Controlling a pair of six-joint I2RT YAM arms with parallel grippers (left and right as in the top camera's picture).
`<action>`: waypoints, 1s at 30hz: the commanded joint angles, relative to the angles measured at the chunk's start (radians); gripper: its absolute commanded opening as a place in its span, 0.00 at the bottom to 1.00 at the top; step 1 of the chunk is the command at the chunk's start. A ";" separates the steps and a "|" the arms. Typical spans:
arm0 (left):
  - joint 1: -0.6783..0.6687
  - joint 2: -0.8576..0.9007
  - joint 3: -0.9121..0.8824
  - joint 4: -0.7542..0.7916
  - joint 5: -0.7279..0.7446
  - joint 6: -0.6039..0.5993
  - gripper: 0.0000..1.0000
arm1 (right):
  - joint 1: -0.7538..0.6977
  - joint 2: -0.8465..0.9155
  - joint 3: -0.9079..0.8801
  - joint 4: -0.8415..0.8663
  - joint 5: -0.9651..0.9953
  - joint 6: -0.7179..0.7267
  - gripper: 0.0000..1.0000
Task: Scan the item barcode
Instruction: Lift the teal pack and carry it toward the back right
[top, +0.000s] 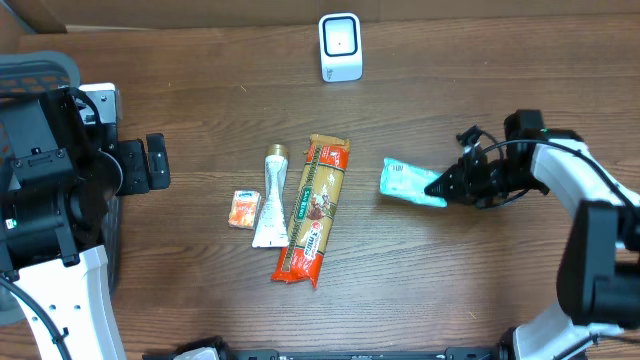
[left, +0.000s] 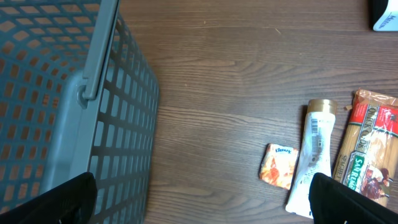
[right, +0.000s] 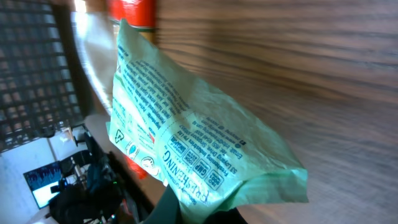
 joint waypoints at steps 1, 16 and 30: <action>0.004 0.003 0.014 0.002 0.005 0.011 1.00 | -0.002 -0.150 0.042 -0.027 -0.070 0.001 0.04; 0.004 0.003 0.014 0.002 0.005 0.011 1.00 | -0.002 -0.486 0.042 -0.204 0.007 0.000 0.04; 0.004 0.003 0.014 0.002 0.005 0.011 1.00 | -0.001 -0.507 0.042 -0.233 0.060 0.002 0.03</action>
